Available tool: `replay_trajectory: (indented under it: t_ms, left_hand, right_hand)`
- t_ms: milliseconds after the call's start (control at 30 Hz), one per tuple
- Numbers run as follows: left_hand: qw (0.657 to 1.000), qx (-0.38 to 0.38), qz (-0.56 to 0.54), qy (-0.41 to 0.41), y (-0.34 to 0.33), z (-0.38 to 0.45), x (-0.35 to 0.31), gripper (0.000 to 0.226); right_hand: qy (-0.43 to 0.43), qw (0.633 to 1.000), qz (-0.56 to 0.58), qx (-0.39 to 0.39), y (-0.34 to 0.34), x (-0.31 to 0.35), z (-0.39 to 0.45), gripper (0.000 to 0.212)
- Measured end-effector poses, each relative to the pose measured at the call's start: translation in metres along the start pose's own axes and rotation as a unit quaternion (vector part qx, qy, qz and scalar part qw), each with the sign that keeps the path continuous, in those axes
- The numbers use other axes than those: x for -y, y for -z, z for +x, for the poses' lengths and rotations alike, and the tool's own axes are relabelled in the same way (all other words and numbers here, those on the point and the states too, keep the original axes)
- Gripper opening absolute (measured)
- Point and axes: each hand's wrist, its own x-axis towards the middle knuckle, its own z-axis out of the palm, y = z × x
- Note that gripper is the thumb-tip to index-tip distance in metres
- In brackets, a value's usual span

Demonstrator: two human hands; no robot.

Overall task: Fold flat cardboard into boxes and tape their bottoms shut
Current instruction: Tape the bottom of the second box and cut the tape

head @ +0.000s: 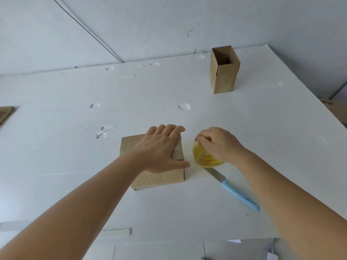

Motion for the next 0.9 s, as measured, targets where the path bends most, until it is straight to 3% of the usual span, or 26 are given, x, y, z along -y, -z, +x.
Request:
replay_trajectory:
  t_ms: [200,367,433,533,633,767,900]
  left_hand:
    - [0.999,0.022,-0.026,0.014,0.005,0.001,0.000,0.097]
    - [0.993,0.015,-0.095,0.065,0.014,0.012,-0.004,0.040]
    - [0.987,0.068,-0.115,0.085,0.022,0.020,-0.004,0.032]
    - [0.979,0.174,-0.082,0.062,0.039,0.040,-0.007,0.046]
    - [0.963,0.266,-0.042,0.023,0.048,0.069,-0.018,0.048]
    - [0.953,0.285,-0.101,-0.004,0.043,0.086,-0.025,0.025]
    - [0.943,0.286,-0.170,-0.011,0.038,0.086,-0.018,0.016]
  right_hand:
    - [0.028,0.999,-0.031,-0.016,0.003,-0.004,0.000,0.025]
    - [0.033,0.997,-0.072,-0.010,0.012,-0.001,-0.002,0.028]
    - [0.036,0.997,-0.072,-0.012,0.013,0.002,-0.003,0.029]
    - [0.045,0.995,-0.087,-0.022,0.015,0.010,-0.007,0.028]
    - [0.031,0.993,-0.108,-0.037,0.016,0.016,-0.010,0.012]
    - [0.027,0.990,-0.124,-0.054,0.020,0.020,-0.016,0.007]
    - [0.014,0.993,-0.103,-0.059,0.020,0.022,-0.017,0.009]
